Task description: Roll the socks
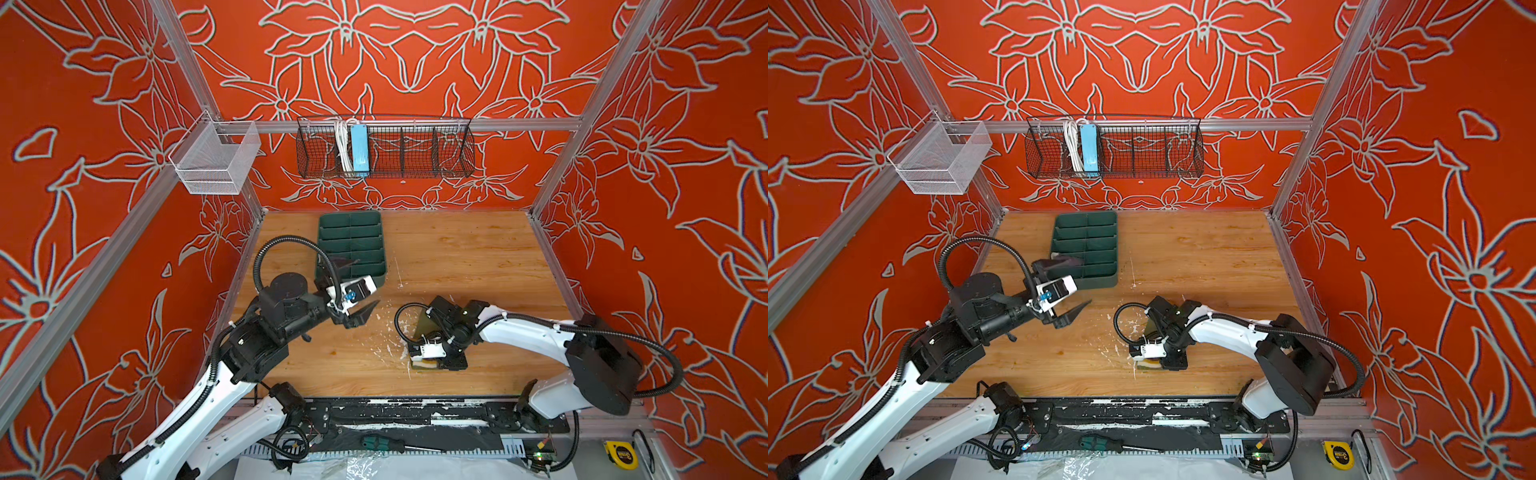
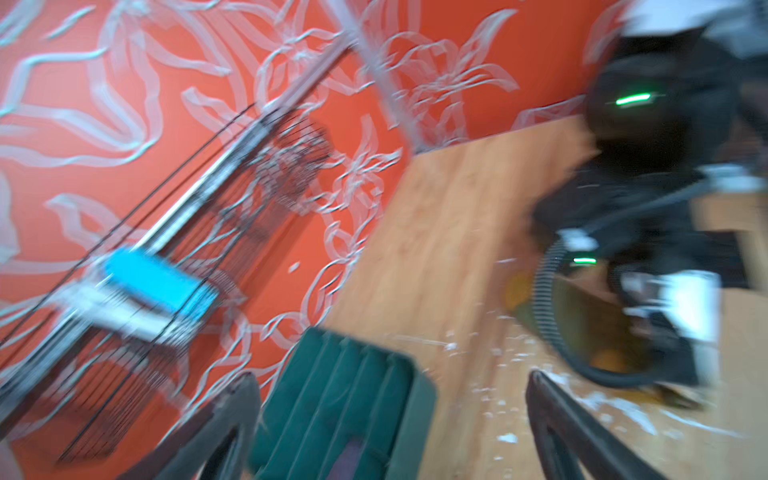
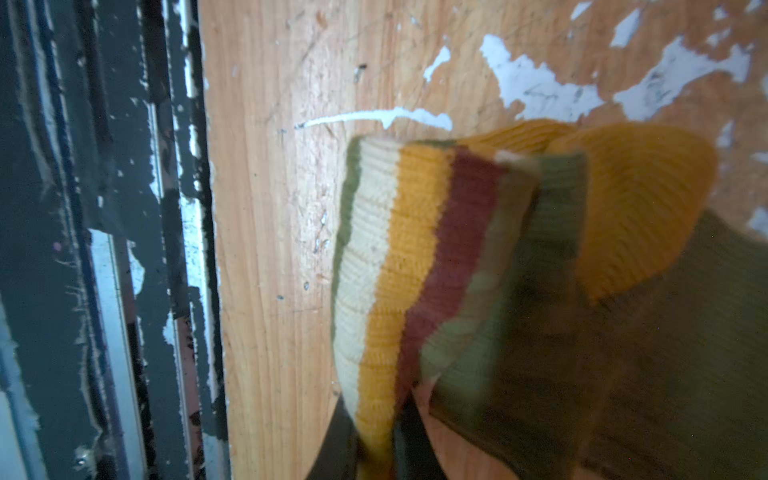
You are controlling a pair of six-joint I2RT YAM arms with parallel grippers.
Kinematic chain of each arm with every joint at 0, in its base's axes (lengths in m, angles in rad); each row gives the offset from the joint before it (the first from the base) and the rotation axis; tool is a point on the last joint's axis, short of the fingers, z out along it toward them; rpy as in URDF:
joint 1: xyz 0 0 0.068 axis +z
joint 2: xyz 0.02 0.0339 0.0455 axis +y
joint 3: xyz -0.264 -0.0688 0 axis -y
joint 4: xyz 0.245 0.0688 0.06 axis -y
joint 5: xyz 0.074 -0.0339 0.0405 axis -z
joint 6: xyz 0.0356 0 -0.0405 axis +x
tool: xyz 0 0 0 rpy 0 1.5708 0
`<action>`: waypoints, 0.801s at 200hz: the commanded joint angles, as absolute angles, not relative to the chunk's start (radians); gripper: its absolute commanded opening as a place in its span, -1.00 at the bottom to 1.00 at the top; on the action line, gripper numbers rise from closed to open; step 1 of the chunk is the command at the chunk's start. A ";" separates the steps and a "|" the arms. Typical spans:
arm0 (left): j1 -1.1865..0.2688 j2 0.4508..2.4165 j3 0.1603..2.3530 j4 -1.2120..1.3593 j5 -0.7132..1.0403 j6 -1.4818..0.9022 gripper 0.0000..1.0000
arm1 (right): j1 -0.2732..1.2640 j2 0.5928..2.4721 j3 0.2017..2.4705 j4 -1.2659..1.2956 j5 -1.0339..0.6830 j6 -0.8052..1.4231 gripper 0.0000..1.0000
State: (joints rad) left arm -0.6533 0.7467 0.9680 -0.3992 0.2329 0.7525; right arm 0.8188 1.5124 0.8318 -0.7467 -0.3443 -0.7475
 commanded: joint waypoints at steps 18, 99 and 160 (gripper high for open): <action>-0.955 0.811 0.843 -0.476 0.120 0.930 0.94 | 0.774 1.612 0.863 -0.850 -0.446 -0.728 -1.00; -1.451 1.175 0.516 0.098 -0.416 0.746 0.67 | 0.703 1.738 0.920 -0.875 -0.458 -0.722 -1.00; -1.409 1.581 0.616 0.370 -0.578 0.698 0.29 | 0.701 1.758 0.920 -0.868 -0.465 -0.709 -1.00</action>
